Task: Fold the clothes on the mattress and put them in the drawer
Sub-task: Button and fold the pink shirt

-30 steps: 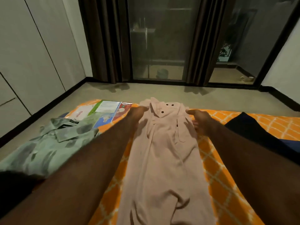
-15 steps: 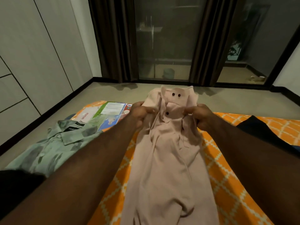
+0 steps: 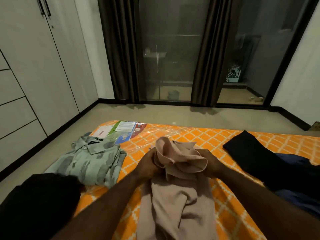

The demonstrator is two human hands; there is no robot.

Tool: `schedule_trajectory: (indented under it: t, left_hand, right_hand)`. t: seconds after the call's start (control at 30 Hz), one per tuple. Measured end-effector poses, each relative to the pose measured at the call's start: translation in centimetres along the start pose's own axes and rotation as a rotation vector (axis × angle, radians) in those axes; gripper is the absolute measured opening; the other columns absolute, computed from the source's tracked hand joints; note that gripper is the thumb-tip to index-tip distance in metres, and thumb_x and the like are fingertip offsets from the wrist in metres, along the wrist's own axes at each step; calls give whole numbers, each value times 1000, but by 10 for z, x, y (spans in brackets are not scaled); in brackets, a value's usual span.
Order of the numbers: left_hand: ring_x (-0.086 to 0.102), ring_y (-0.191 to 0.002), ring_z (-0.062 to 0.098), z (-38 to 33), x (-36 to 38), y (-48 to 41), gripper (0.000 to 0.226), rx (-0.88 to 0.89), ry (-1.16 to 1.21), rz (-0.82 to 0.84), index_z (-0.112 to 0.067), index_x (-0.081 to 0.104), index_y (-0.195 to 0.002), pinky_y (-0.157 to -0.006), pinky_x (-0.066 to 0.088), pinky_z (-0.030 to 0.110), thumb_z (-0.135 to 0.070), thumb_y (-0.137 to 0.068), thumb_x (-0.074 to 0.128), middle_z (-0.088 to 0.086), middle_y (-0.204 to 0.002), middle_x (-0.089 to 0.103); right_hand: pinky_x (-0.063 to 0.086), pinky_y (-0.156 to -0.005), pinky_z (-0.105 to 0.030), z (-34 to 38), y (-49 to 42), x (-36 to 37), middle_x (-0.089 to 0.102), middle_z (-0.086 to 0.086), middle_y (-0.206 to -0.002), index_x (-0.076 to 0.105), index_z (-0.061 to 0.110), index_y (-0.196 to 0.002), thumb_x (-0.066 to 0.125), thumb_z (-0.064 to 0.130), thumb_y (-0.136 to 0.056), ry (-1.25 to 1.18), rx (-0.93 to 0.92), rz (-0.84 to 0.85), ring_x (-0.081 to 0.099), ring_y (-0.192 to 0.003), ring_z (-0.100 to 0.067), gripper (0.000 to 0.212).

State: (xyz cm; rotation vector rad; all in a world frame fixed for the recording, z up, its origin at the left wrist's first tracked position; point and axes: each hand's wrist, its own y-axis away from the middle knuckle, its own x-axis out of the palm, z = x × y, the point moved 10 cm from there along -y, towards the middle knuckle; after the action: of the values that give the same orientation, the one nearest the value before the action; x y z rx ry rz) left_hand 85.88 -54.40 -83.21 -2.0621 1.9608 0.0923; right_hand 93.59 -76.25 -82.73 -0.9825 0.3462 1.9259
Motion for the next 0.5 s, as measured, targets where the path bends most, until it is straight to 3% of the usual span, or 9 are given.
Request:
schedule_trajectory:
  t: [0.1,0.2,0.3,0.37,0.43,0.5]
  left_hand:
    - [60,-124,16,11,1,10,83,-45,-104,21,-17,51,-141,-96,52,24,-10,-67,90,0,-132,65]
    - [62,-121,20,3,-2,10,68,5,-321,65,-33,62,-124,-98,53,42,-38,-59,83,1,-127,68]
    - [68,-108,19,-12,-4,12,54,114,-430,81,-25,70,-113,-88,55,45,-39,-62,79,1,-115,71]
    - [69,-103,18,-19,-6,15,52,158,-435,86,-16,72,-111,-85,55,45,-32,-63,82,2,-111,72]
    - [66,-106,6,-24,-5,21,50,211,-427,99,-14,73,-113,-91,54,38,-30,-68,86,-3,-113,72]
    - [58,-104,-14,-36,-4,27,50,263,-459,96,-12,73,-113,-92,46,15,-33,-68,84,-6,-111,70]
  right_hand:
    - [45,-106,-49,13,22,2,60,5,-137,59,35,-131,74,45,-84,59,-8,31,55,-130,-24,51]
    - [49,-105,-33,34,28,-1,63,16,-131,64,32,-129,79,26,-83,-158,-55,104,58,-126,-10,48]
    - [44,-112,-33,28,35,-1,66,15,-132,80,20,-108,75,4,-88,-388,84,271,53,-134,-13,26]
    - [45,-108,-27,29,39,-1,66,10,-134,82,10,-86,63,-16,-85,-529,153,344,42,-143,-13,33]
    - [43,-99,-12,35,43,-4,63,4,-139,79,7,-74,57,-18,-85,-613,200,356,36,-139,3,35]
    - [35,-106,-16,42,44,-4,70,0,-129,74,0,-73,52,5,-94,-649,209,344,45,-134,6,31]
